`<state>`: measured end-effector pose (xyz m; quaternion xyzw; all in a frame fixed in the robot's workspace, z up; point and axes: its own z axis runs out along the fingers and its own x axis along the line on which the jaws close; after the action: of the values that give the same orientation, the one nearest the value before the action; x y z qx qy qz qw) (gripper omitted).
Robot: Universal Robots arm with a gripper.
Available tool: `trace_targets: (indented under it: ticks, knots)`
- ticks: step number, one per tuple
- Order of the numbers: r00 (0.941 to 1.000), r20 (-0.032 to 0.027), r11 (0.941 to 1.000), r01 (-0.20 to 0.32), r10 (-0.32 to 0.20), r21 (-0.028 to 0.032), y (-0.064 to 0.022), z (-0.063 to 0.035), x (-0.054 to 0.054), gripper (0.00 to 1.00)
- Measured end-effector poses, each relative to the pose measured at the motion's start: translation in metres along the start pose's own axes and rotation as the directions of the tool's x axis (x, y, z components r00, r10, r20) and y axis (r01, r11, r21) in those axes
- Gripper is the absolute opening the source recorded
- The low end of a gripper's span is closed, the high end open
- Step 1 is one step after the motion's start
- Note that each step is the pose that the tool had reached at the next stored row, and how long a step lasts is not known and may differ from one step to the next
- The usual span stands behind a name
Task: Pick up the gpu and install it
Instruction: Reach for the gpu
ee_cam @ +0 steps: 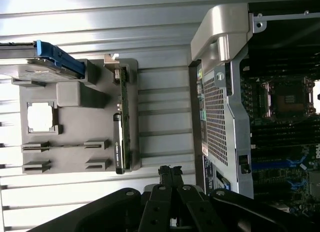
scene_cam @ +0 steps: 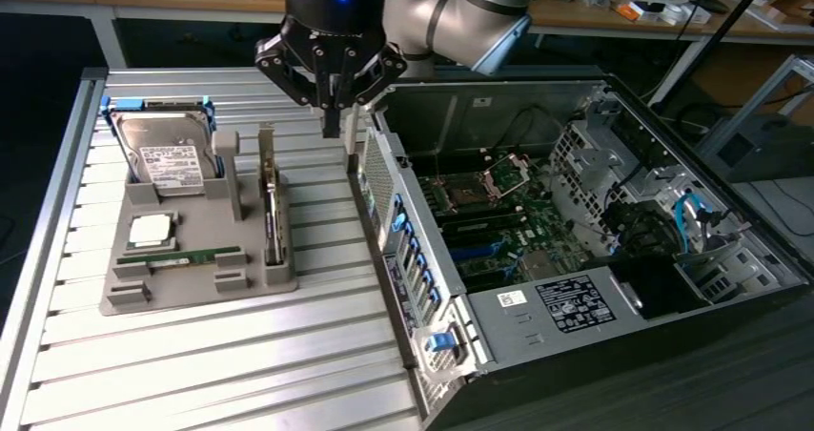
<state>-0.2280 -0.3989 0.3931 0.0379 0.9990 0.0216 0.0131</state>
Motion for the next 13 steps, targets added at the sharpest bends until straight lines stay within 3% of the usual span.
trace_targets:
  ticks: [13]
  knots:
    - [1.0000, 0.0000, 1.0000, 0.000, 0.000, 0.0005, -0.0005, -0.0002, 0.0067, 0.11]
